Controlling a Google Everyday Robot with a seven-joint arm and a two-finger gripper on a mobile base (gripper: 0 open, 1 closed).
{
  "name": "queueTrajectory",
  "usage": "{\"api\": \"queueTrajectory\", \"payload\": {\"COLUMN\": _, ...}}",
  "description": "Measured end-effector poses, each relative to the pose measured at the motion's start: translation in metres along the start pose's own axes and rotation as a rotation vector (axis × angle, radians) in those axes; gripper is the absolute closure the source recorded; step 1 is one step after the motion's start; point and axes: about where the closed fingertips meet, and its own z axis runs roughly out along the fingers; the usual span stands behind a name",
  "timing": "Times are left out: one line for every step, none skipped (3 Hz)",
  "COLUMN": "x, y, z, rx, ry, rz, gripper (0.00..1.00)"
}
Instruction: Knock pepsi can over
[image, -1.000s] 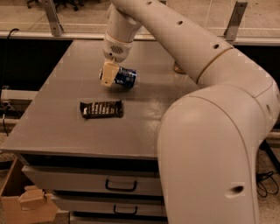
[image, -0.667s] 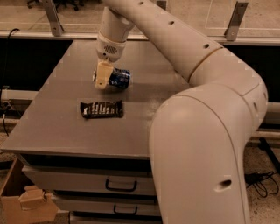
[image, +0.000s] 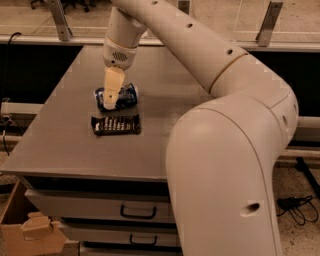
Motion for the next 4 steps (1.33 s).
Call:
{"api": "queueTrajectory", "payload": {"x": -0.001, "y": 0.001, "z": -0.001, "rx": 0.007, "ry": -0.012, "rz": -0.001, "gripper": 0.0}}
{"api": "queueTrajectory", "payload": {"x": 0.004, "y": 0.001, "z": -0.006, "rx": 0.018, "ry": -0.045, "rz": 0.022, "gripper": 0.0}}
{"api": "queueTrajectory", "payload": {"x": 0.016, "y": 0.001, "z": -0.02, "rx": 0.056, "ry": -0.188, "rz": 0.042, "gripper": 0.0}}
{"api": "queueTrajectory", "payload": {"x": 0.055, "y": -0.007, "z": -0.063, "rx": 0.193, "ry": -0.355, "rz": 0.079, "gripper": 0.0}}
